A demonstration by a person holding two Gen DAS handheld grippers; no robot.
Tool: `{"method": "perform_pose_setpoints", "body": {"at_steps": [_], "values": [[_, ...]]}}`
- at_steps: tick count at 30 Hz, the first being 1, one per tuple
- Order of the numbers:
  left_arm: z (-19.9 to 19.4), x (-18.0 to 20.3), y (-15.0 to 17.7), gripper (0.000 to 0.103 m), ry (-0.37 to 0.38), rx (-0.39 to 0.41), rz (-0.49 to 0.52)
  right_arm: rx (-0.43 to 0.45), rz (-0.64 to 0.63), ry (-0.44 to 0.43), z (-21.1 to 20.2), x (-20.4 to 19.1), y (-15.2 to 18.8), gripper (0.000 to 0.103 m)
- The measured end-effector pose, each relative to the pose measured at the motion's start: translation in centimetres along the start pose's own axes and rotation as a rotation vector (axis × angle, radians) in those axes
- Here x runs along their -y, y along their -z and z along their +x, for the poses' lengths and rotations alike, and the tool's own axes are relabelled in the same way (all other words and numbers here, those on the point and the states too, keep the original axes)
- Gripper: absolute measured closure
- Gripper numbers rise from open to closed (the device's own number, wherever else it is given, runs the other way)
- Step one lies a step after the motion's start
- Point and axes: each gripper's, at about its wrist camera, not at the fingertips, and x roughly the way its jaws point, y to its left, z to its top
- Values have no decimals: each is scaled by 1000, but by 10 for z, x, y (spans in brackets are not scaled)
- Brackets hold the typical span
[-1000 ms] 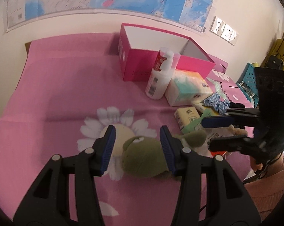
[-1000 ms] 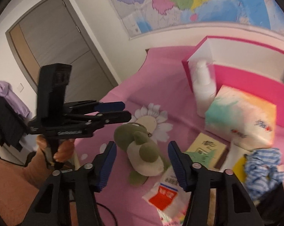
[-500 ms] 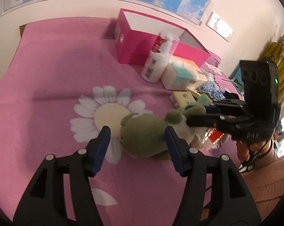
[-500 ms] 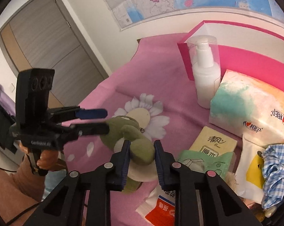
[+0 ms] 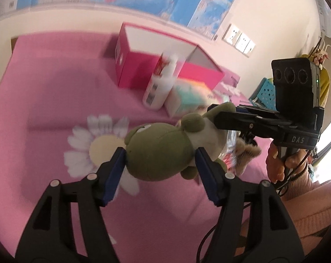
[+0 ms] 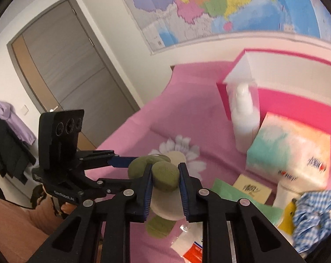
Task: Organize soft objects
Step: 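Grasp the green plush toy with the left tool and lift, then lower the green plush into the pink box and release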
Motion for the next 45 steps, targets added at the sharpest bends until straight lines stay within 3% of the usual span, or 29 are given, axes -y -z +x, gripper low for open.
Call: {"method": "perform_pose_setpoints", "body": {"at_steps": [13, 25, 29, 34, 45], "values": [[-29, 41, -62, 37, -11, 156, 112, 161, -64, 23, -59, -4, -43, 81], [-11, 57, -142, 37, -65, 202, 164, 259, -83, 71, -85, 19, -98, 81], [7, 60, -162, 37, -110, 199, 174, 279, -70, 94, -85, 37, -116, 81], [40, 47, -182, 37, -116, 146, 144, 267, -18, 114, -70, 68, -134, 81], [103, 22, -195, 37, -162, 40, 103, 202, 111, 137, -27, 127, -145, 81]]}}
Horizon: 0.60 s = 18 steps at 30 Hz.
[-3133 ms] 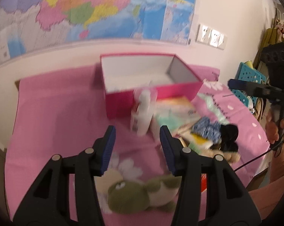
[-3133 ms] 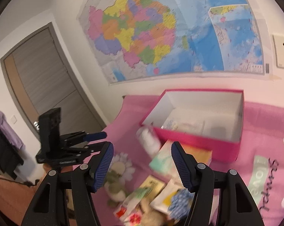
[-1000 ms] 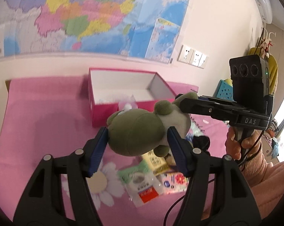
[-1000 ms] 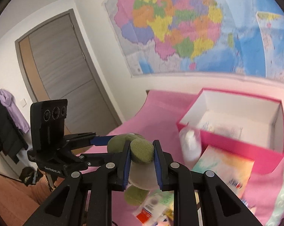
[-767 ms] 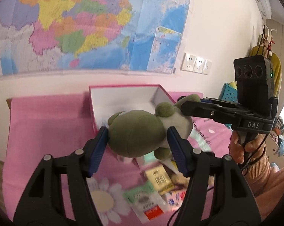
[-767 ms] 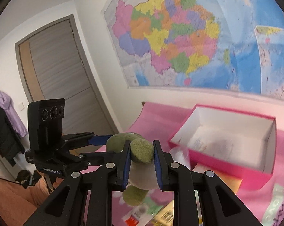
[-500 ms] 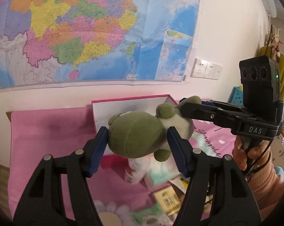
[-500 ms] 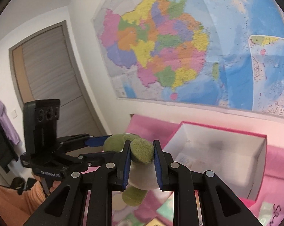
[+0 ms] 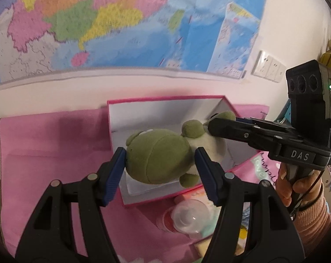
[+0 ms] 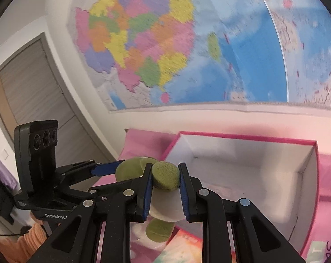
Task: Organize soft objects
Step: 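Lower the green plush into the pink box and release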
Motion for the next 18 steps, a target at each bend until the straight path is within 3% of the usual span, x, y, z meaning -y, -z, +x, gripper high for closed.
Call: {"method": "perform_pose_setpoints", "body": {"at_steps": [8, 11, 18], "values": [[25, -9, -1, 37, -79, -39, -29, -84, 36, 35, 36, 20, 4, 76], [22, -11, 0, 37, -98, -22, -41, -115, 38, 59, 45, 22, 6, 65], [-4, -11, 6, 37, -123, 49, -51, -129, 58, 77, 35, 28, 13, 59]]}}
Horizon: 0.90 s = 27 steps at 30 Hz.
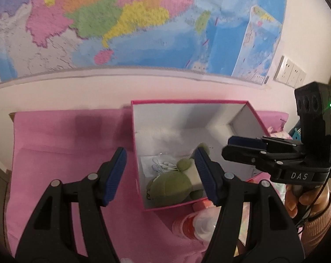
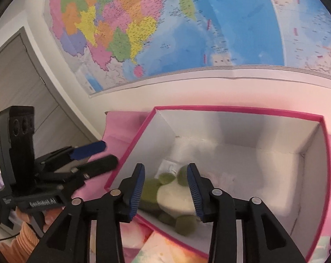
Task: Organize soft objects
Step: 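Lower the green plush into the pink box and release, then move the right tool to the black plush beside the gingham scrunchie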
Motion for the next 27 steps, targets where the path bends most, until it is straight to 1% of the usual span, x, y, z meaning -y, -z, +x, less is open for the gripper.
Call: {"method": "perform_pose_setpoints", "body": {"at_steps": [2, 7, 8, 9, 13, 15, 16, 18, 20, 24, 27], "values": [[-14, 2, 3, 37, 15, 27, 7, 2, 3, -7, -9, 0, 3, 58], [-50, 19, 16, 37, 91, 84, 38, 31, -26, -40, -39, -12, 13, 55], [-55, 23, 19, 37, 101, 90, 46, 39, -33, -48, -46, -15, 15, 53], [-61, 28, 22, 37, 119, 94, 57, 48, -40, -55, -55, -19, 18, 49], [-79, 48, 38, 37, 178, 99, 103, 91, -71, -76, -91, -31, 33, 44], [-86, 58, 47, 37, 203, 92, 130, 103, -77, -78, -107, -34, 41, 42], [-89, 65, 54, 37, 228, 87, 145, 113, -77, -72, -118, -34, 47, 41], [-91, 76, 65, 37, 268, 68, 163, 124, -78, -70, -134, -33, 59, 36], [-91, 87, 75, 37, 305, 52, 180, 129, -77, -43, -148, -29, 75, 33], [-84, 109, 93, 37, 369, 0, 218, 95, -36, 45, -164, -12, 111, 32], [-78, 124, 105, 37, 402, -46, 244, 49, 8, 81, -168, 4, 140, 31]]}}
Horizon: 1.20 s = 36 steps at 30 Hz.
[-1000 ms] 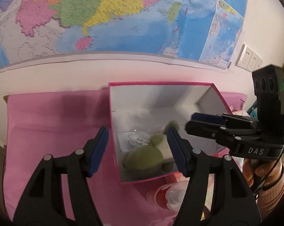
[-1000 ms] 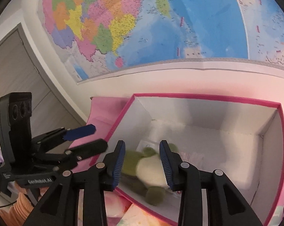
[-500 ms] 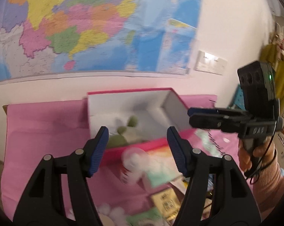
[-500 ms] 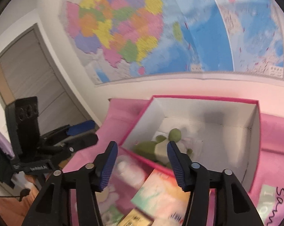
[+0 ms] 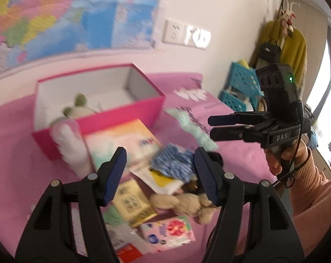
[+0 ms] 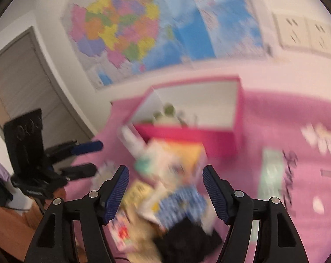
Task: Organize soft objects
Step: 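Move the right tool to the black plush beside the gingham scrunchie, then grasp the black plush with the right tool and lift toward the box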
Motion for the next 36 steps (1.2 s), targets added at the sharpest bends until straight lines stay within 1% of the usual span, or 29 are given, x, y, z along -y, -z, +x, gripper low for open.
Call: {"method": "perform_pose_setpoints", "body": {"at_steps": [3, 5, 8, 12, 14, 16, 17, 18, 20, 21, 22, 24, 29, 33, 36], "values": [[10, 10, 6, 37, 24, -32, 10, -42, 37, 14, 1, 12, 27, 26], [16, 16, 10, 37, 38, -50, 15, -80, 46, 46, 7, 18, 44, 26], [25, 21, 15, 37, 49, -77, 13, -123, 60, 55, 16, 23, 60, 26], [33, 26, 19, 37, 51, -110, 15, -130, 38, 82, 25, 23, 67, 26], [36, 28, 22, 37, 56, -123, 16, -124, 33, 70, 29, 23, 68, 26], [40, 29, 24, 37, 60, -137, 12, -113, 15, 72, 30, 22, 71, 28], [41, 29, 25, 37, 62, -143, 11, -117, 9, 71, 31, 22, 72, 38], [42, 29, 25, 37, 64, -147, 10, -117, 9, 66, 32, 22, 73, 51], [45, 30, 26, 37, 68, -156, 9, -115, 21, 55, 30, 24, 74, 59], [47, 31, 27, 37, 71, -160, 9, -109, 25, 58, 28, 25, 74, 66], [48, 32, 27, 37, 76, -164, 11, -104, 29, 57, 26, 26, 74, 68], [49, 35, 28, 37, 85, -169, 17, -89, 36, 50, 19, 28, 74, 76], [50, 43, 28, 37, 117, -174, 38, -57, 37, 26, 5, 24, 72, 81], [50, 44, 26, 37, 175, -179, 24, -21, 28, 4, -9, 19, 66, 85], [49, 46, 22, 37, 209, -169, 22, 2, 8, -1, -19, 14, 59, 86]]}}
